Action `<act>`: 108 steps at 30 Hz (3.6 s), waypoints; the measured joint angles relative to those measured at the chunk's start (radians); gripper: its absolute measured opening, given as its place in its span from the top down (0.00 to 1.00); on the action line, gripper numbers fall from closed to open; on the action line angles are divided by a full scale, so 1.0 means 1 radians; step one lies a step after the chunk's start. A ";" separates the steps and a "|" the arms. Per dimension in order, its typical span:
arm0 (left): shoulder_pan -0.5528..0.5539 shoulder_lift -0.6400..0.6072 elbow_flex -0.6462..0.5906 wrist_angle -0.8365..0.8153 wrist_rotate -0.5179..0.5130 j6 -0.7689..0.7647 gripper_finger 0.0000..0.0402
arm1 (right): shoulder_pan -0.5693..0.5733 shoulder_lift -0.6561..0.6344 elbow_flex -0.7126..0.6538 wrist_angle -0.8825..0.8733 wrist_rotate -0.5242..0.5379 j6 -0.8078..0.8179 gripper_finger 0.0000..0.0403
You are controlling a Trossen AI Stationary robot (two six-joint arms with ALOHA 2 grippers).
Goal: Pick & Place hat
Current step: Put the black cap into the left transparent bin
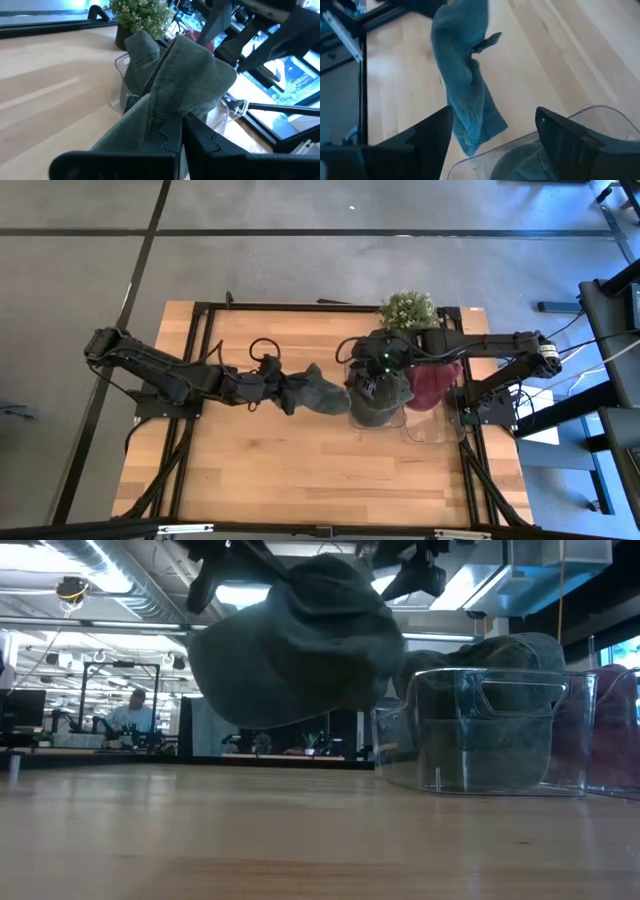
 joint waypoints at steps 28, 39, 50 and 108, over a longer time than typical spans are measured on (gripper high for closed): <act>-0.001 -0.015 0.001 0.188 -0.029 0.131 0.99 | 0.139 0.000 0.000 -0.031 0.081 -0.034 0.64; -0.001 -0.060 0.001 0.187 -0.046 0.183 0.99 | 0.139 -0.001 0.000 0.052 0.100 -0.044 0.71; -0.001 -0.060 0.001 0.182 -0.045 0.184 0.99 | 0.138 -0.001 0.000 0.067 0.100 -0.040 0.75; 0.000 -0.132 0.001 0.010 -0.183 0.468 0.65 | 0.327 0.120 0.526 -0.846 0.191 0.215 0.92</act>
